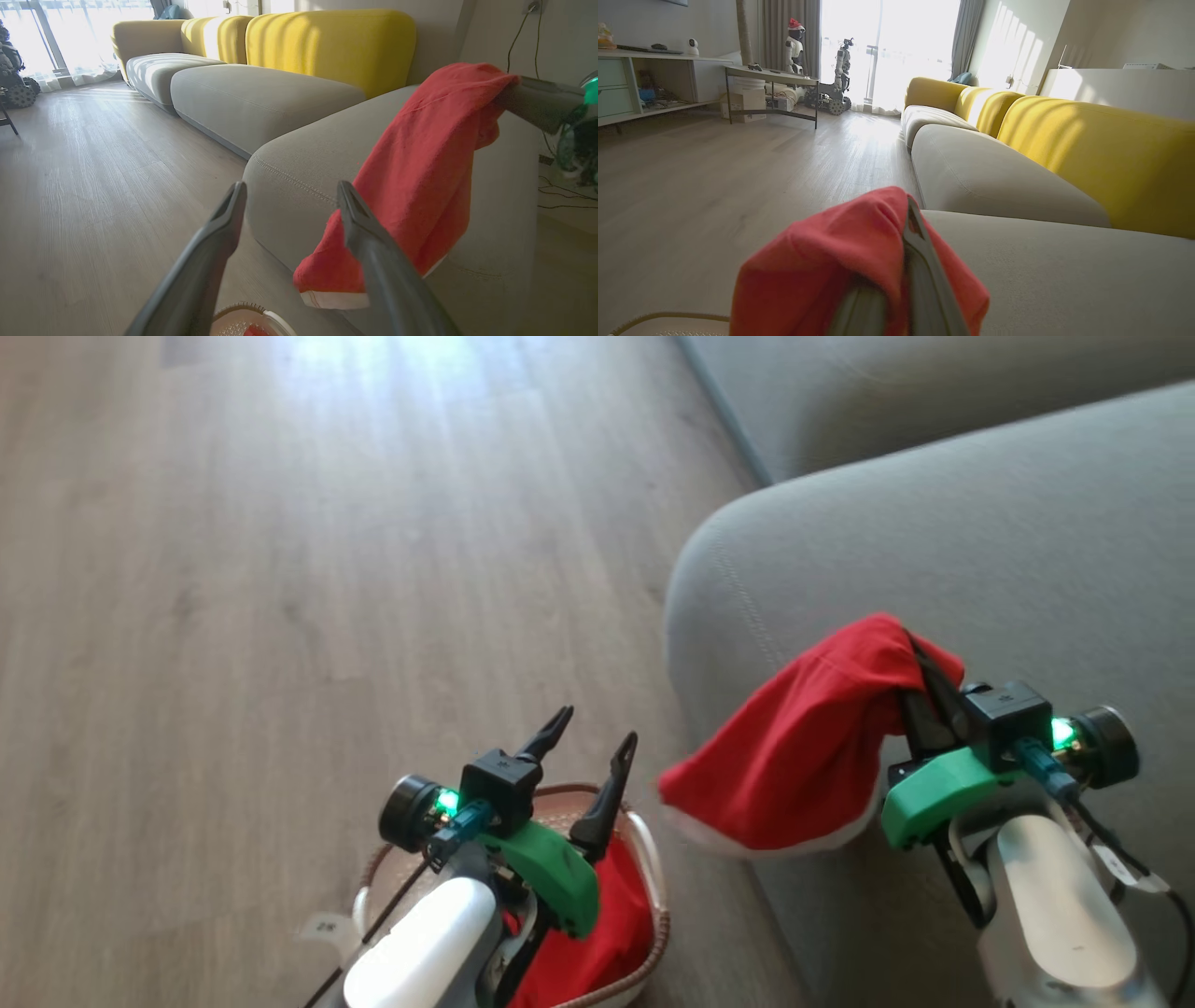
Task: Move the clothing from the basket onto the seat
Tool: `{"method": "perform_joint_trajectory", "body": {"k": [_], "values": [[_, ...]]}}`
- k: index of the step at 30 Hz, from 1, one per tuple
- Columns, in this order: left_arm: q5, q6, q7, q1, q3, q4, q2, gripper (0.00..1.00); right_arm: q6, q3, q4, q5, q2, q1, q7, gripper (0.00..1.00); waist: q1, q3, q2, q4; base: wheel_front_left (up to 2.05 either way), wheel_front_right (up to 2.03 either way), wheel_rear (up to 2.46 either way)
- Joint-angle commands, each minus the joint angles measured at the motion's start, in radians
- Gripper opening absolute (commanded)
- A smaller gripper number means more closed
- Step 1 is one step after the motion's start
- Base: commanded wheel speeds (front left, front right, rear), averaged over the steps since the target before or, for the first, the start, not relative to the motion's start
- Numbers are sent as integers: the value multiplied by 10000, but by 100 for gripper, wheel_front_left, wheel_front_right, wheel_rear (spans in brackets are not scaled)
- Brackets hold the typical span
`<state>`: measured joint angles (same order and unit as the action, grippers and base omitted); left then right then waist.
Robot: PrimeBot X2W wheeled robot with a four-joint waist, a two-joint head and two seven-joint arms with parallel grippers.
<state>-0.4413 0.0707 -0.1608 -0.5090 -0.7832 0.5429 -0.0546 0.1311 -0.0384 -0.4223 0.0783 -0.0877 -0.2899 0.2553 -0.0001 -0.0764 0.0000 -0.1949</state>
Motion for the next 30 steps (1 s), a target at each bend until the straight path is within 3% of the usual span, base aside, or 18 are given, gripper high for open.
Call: {"method": "perform_joint_trajectory", "body": {"k": [1,7,13,23,30], "values": [[-83,12,-120,-296,248,-198,-44,100,-4,-176,418,58,-81,-352,65,0,1,145,0,-537,0,0,0],[-187,32,-277,-356,35,-91,2,100,-4,-262,585,-31,-205,-464,65,0,1,374,0,-1245,0,0,0],[-270,56,-375,-446,-149,24,23,100,-4,-398,533,-120,-291,-692,65,0,1,594,0,-1459,0,0,0],[-323,42,-507,-797,-407,190,33,100,-4,-687,-244,-495,-415,-2430,-38,0,1,1264,0,-1132,0,0,0],[-160,30,-527,-1244,-445,-71,-131,100,-4,-687,-1147,-844,-1162,-5160,-279,0,1,2247,0,-622,0,0,0]]}}
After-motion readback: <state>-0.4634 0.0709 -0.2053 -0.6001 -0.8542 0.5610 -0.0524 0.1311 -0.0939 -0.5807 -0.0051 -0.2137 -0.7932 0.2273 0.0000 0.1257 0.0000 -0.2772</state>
